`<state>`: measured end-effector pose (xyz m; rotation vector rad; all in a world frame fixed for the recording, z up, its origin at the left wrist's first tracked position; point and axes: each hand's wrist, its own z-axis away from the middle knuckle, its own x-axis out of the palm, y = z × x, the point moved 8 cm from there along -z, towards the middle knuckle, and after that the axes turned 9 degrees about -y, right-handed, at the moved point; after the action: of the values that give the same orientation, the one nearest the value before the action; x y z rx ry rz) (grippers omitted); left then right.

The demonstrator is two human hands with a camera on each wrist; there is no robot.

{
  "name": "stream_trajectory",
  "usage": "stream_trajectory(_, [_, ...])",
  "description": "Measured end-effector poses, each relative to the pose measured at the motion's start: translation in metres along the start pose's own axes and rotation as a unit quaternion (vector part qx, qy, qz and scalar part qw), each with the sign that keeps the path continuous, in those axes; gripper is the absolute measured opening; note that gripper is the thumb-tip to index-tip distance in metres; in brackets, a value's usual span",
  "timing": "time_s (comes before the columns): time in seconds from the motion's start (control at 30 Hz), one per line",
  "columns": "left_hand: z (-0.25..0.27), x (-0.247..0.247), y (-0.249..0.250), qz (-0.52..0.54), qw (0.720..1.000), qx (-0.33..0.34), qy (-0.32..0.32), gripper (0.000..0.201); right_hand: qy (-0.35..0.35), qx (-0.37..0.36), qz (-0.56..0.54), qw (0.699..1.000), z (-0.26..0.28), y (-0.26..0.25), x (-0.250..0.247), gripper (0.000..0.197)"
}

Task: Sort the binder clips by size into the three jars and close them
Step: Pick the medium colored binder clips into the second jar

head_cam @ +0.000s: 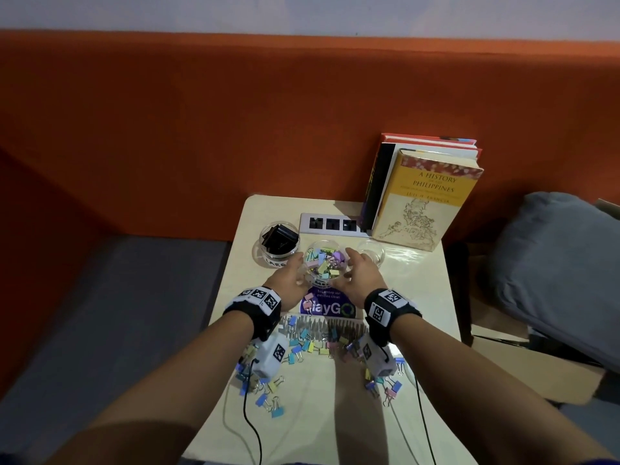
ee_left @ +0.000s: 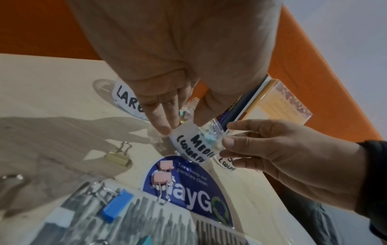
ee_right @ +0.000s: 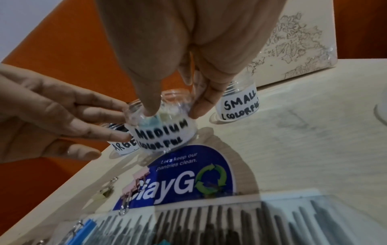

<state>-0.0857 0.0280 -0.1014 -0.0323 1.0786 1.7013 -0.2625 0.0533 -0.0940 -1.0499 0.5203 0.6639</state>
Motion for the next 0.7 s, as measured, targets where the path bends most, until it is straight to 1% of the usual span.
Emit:
stream_trajectory(0.1, [-0.009, 0.000, -0.008, 0.005, 1.000, -0.024, -0.017, 0.083, -0.012, -0.008, 0.003, 1.000, -0.004, -0.002, 0.007, 0.078])
stream_trajectory(0.17, [-0.013, 0.002, -0.009, 0.008, 0.999, -0.024, -0.024, 0.082, -0.009, -0.020, 0.008, 1.000, -0.005, -0.003, 0.009, 0.066])
stream_trajectory(0.23, [-0.013, 0.002, -0.008, 0.014, 1.000, -0.022, -0.015, 0.084, -0.006, -0.018, 0.004, 1.000, -0.006, -0.001, 0.010, 0.060])
stream_trajectory(0.3, [-0.012, 0.003, -0.006, 0.022, 1.000, -0.017, -0.004, 0.090, -0.010, -0.022, 0.002, 1.000, -0.007, 0.000, 0.010, 0.059])
stream_trajectory(0.4, [-0.013, 0.005, -0.004, 0.028, 1.000, -0.014, 0.004, 0.098, -0.035, -0.046, 0.008, 0.998, -0.009, -0.003, 0.013, 0.060])
stream_trajectory(0.5, [-0.018, 0.002, -0.002, 0.017, 1.000, -0.021, 0.008, 0.097, -0.051, -0.056, -0.003, 0.997, -0.009, -0.002, 0.012, 0.065])
stream_trajectory(0.63, [-0.019, -0.001, -0.001, -0.002, 1.000, -0.023, 0.008, 0.096, -0.043, -0.048, -0.037, 0.997, -0.006, 0.001, 0.004, 0.059])
stream_trajectory(0.7, [-0.018, -0.002, -0.002, -0.003, 1.000, -0.018, 0.007, 0.097, -0.016, -0.042, -0.047, 0.998, -0.005, 0.005, -0.005, 0.051])
